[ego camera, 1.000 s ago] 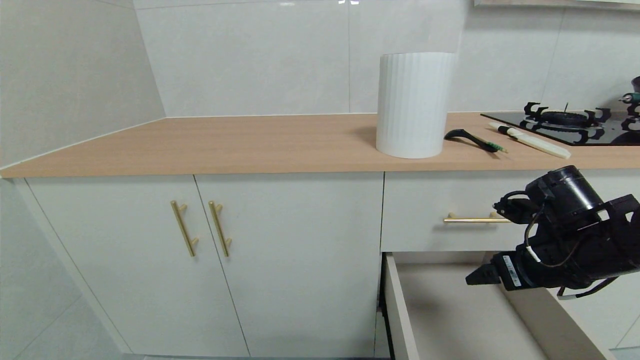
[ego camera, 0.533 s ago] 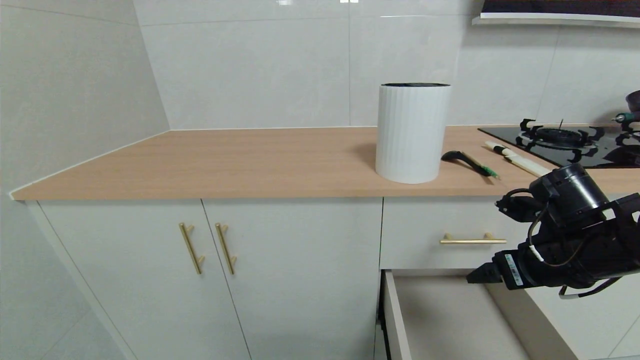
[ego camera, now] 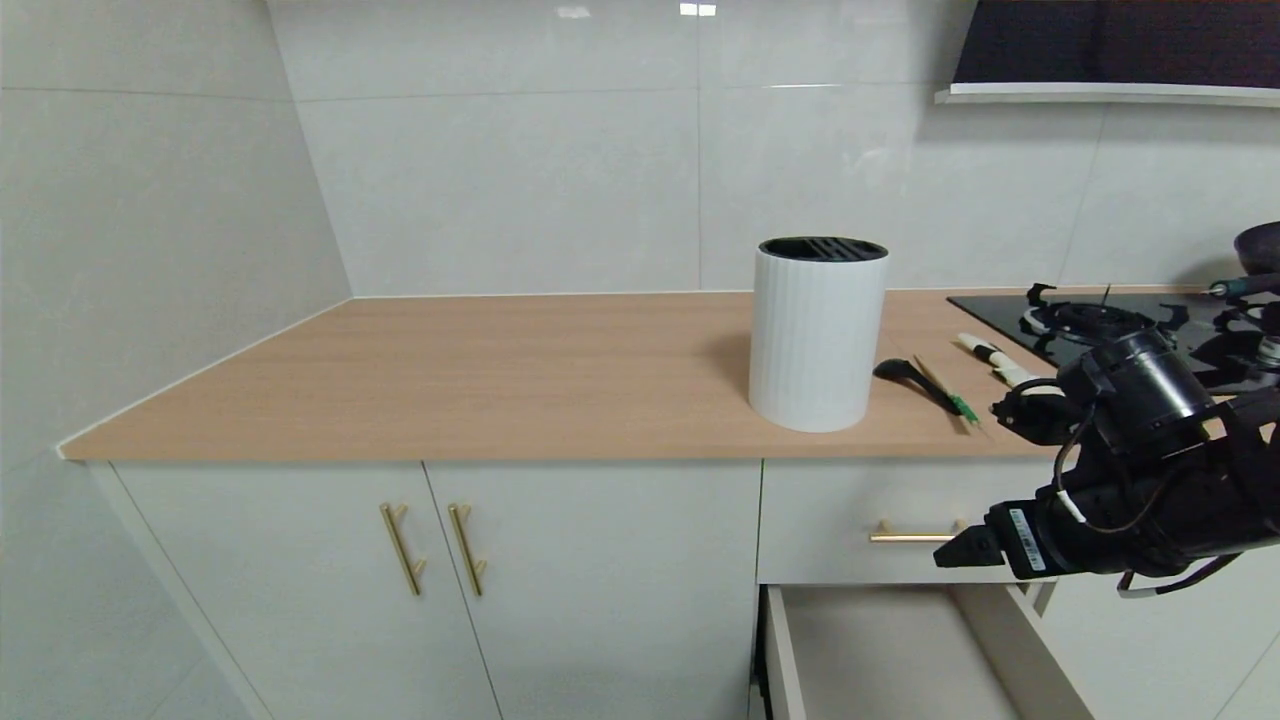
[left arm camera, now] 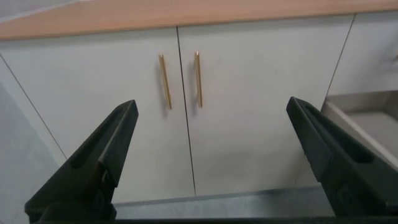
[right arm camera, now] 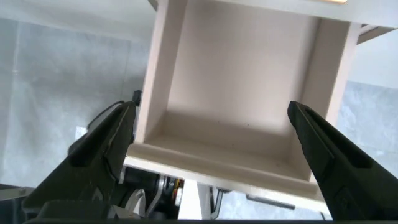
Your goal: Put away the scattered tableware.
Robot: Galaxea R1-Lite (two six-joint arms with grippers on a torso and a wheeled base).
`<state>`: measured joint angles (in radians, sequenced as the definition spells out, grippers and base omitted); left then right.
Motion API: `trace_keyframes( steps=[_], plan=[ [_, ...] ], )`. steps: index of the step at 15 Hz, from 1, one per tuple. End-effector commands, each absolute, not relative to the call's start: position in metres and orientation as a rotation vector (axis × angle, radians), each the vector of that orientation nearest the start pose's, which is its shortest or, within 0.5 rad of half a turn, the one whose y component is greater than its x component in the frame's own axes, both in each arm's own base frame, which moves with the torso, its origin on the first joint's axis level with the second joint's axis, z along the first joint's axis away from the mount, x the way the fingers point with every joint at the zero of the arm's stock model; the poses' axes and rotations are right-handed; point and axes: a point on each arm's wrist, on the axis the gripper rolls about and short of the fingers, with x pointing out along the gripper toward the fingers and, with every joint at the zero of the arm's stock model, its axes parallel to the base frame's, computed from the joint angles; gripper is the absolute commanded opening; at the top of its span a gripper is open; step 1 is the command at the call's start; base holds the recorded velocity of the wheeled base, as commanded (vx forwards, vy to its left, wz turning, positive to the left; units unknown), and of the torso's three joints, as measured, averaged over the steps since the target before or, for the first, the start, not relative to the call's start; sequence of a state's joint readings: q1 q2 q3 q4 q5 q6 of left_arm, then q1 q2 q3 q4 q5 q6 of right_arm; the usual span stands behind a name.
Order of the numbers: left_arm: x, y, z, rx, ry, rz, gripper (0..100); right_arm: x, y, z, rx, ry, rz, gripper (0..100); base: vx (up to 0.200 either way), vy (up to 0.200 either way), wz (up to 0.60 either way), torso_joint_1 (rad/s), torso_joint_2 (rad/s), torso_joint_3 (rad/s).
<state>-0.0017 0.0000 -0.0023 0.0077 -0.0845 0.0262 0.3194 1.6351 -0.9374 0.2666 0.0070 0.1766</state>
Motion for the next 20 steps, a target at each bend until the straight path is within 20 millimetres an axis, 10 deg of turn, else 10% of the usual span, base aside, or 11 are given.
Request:
trace_keyframes(
  steps=[1,9,20],
  plan=[
    [-0.023,-0.002,0.075,0.026,0.005,-0.086,100,0.247,0.082,0.160,0.010,0.983,0.215,100,0.000,0.000,0.00,0.217,-0.50,-0.290],
    [-0.023,-0.002,0.076,0.026,0.003,-0.086,100,0.282,0.079,0.199,0.024,0.737,0.118,100,0.000,0.000,0.00,0.073,-0.17,-0.095],
    [-0.023,-0.002,0.076,0.026,0.003,-0.086,100,0.345,0.066,0.161,0.082,0.739,-0.025,100,0.000,0.000,0.00,0.000,0.00,0.000]
  ],
)
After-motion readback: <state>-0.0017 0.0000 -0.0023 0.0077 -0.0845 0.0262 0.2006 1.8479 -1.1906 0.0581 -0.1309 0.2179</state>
